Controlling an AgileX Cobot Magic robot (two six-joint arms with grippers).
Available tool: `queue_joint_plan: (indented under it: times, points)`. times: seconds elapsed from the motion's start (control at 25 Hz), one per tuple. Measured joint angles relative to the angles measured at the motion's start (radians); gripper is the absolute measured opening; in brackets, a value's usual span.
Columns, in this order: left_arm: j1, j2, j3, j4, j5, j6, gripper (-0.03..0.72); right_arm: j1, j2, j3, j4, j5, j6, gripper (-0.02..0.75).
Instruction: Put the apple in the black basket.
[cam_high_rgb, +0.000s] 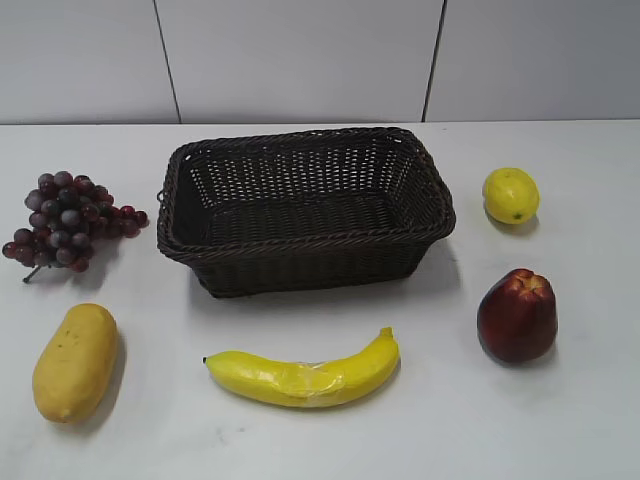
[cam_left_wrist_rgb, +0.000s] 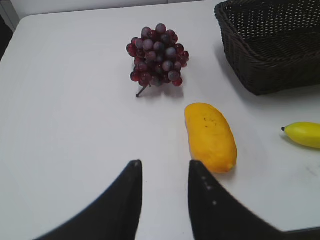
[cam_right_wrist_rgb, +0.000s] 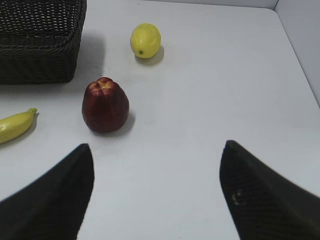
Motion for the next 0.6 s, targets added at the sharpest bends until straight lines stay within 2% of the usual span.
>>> queue_joint_plan:
  times: [0.6]
  points:
    - [0.0,0.0,0.0,0.0,0.0,0.0,0.237,0.0,0.0,-0.002,0.0,-0.005,-0.002,0.592]
